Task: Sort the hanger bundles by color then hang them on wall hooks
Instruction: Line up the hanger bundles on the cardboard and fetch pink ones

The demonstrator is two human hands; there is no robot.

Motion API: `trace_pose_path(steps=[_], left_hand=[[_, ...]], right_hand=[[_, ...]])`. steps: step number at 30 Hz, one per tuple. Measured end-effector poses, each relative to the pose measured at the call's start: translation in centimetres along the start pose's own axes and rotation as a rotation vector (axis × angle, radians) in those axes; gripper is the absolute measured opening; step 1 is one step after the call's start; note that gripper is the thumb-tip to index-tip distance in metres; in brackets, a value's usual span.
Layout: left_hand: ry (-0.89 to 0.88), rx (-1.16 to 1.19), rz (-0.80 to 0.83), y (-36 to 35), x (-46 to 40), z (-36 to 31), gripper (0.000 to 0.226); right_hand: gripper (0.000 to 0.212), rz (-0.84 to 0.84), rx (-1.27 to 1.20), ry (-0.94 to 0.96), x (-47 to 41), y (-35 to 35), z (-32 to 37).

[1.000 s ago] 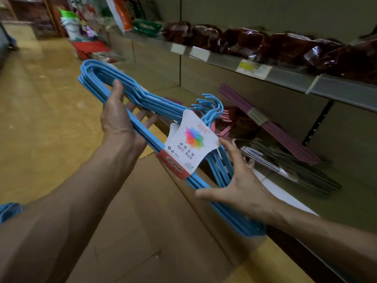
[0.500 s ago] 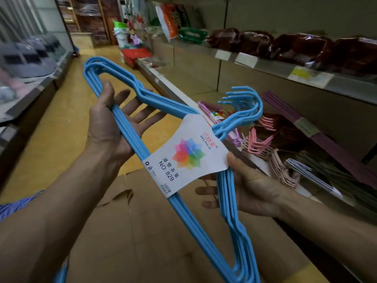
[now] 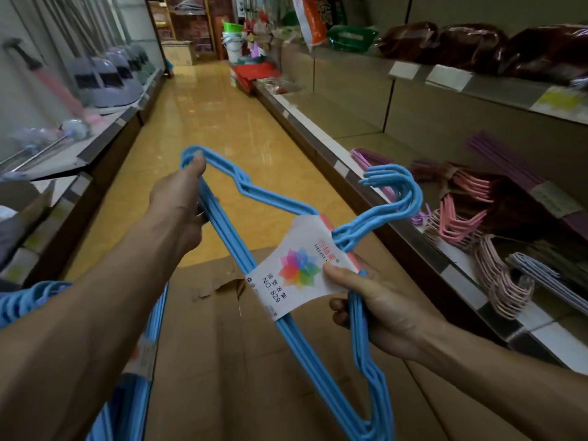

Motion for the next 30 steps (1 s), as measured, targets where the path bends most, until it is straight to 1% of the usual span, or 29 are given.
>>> trace_pose_path(steps=[2, 3, 4, 6, 7, 10, 12, 15, 16, 18, 20, 23, 26, 29, 30], left_hand=[[-0.044, -0.218, -0.075, 1.8, -0.9, 0.4, 0.068], [-0.102, -0.317, -0.099, 2.6, -1.1, 0.4, 0.066], [-0.164, -0.386, -0.100, 3.0, -0.8, 0.2, 0.056], [-0.266, -0.448, -0.034, 3.2, -0.3, -0.1, 0.019], [-0.287, -0.451, 0.022, 3.1, 0.2, -0.1, 0.010], [-0.288, -0.417, 0.208, 2.0, 1.7, 0.2, 0.009], [-0.267, -0.418, 0.318, 1.1, 2.3, 0.6, 0.018], [-0.236, -0.448, 0.483, 0.2, 3.4, 1.1, 0.054], [-0.241, -0.483, 0.523, 0.0, 3.8, 1.3, 0.062], [-0.259, -0.540, 0.565, -0.3, 4.6, 1.3, 0.070], [-0.269, -0.569, 0.555, -0.5, 4.9, 1.3, 0.075], [-0.254, -0.566, 0.474, 0.2, 4.4, 1.3, 0.074], [-0.207, -0.502, 0.379, 2.2, 3.4, 1.6, 0.063], [-0.126, -0.333, 0.296, 4.2, 2.6, 1.4, 0.049], [-0.109, -0.294, 0.280, 4.8, 2.5, 1.2, 0.046]], right_hand=[[0.040, -0.067, 0.073, 0.012, -0.6, -0.4, -0.3], [0.038, -0.098, 0.101, 0.010, -1.0, -0.6, -0.5], [0.035, -0.122, 0.120, 0.004, -1.4, -0.9, -0.8], [0.034, -0.147, 0.139, -0.017, -2.3, -1.6, -1.4], [0.034, -0.152, 0.142, -0.027, -2.8, -1.9, -1.7], [0.036, -0.170, 0.154, -0.040, -4.4, -3.6, -2.7], [0.035, -0.195, 0.176, -0.028, -5.3, -4.9, -3.1], [0.035, -0.193, 0.203, 0.017, -6.5, -6.9, -3.4], [0.037, -0.189, 0.218, 0.028, -6.8, -7.6, -3.6], [0.039, -0.177, 0.238, 0.047, -7.4, -8.9, -4.0], [0.039, -0.183, 0.276, 0.056, -8.3, -10.2, -4.7], [0.042, -0.189, 0.332, 0.057, -9.1, -11.8, -5.7], [0.054, -0.154, 0.379, 0.045, -9.9, -12.7, -6.6], [0.080, -0.128, 0.441, 0.005, -10.4, -13.2, -6.9], [0.081, -0.109, 0.435, -0.010, -10.5, -13.3, -6.9]])
Point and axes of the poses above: each hand's wrist, its own x-axis away from the middle knuckle, its own y-axis out of the back of the hand, z = x × y, the point moved 1 cm from there along -x, towards the middle knuckle, and after that the axes turned 14 degrees about -y, right-handed, at the moved point
